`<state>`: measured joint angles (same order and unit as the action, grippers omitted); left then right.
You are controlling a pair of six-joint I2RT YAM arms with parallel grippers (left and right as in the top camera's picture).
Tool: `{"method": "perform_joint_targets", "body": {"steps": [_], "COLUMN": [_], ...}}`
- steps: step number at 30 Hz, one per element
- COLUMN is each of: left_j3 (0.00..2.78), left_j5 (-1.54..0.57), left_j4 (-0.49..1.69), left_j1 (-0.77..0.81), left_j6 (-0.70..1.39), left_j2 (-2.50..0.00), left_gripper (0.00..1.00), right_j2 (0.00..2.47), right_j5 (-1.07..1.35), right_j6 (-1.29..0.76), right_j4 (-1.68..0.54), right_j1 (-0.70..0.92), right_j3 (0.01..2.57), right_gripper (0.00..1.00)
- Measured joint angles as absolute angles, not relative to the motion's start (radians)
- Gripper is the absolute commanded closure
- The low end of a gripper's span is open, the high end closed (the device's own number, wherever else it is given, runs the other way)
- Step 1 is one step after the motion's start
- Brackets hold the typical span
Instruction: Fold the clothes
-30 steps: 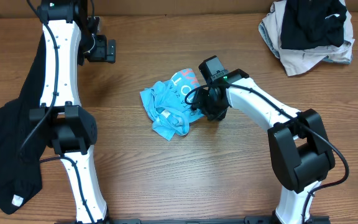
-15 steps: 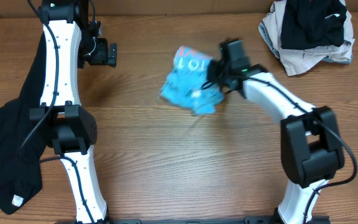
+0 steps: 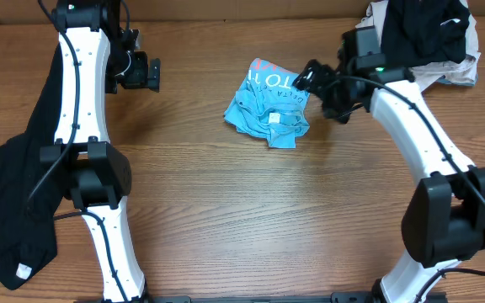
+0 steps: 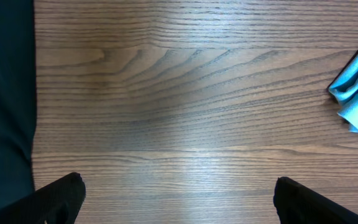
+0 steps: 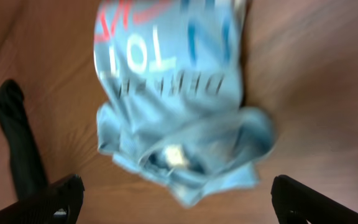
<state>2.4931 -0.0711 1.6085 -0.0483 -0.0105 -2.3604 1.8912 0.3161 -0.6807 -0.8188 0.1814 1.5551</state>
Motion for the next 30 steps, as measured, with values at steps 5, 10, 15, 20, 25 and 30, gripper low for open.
{"method": "perform_joint_targets", "body": {"steps": [5,10,15,20,25,30], "left_j3": [2.493,2.493,2.493,2.493,2.493,2.493], "left_j5": [-0.072,-0.072,-0.072,-0.072,-0.072,-0.072], "left_j4": [1.608,1.608,1.608,1.608,1.608,1.608], "left_j1": [-0.048,-0.048,-0.048,-0.048,-0.048,-0.048], "left_j6": [-0.010,-0.010,-0.010,-0.010,-0.010,-0.023], "left_j2": [-2.360,-2.360,-2.360,-2.360,-2.360,-2.360], "left_gripper": [0.00,0.00,0.00,0.00,0.00,0.00], "right_j2": [1.891,1.891,1.891,1.891,1.914,1.985], "right_j5": [0.315,0.215,0.041,-0.076,-0.109,-0.084], "right_j6": [-0.916,-1.159,-1.335,-1.396,-1.412,-1.381], "right_j4": [-0.825,-0.745,-0.629,-0.567,-0.559,-0.555], "right_j1": [0.291,0.413,0.486,0.491,0.491,0.491], "right_j3": [1.506,1.428,1.362,1.347,1.347,1.346], "right_gripper": [0.00,0.02,0.07,0.09,0.09,0.18]}}
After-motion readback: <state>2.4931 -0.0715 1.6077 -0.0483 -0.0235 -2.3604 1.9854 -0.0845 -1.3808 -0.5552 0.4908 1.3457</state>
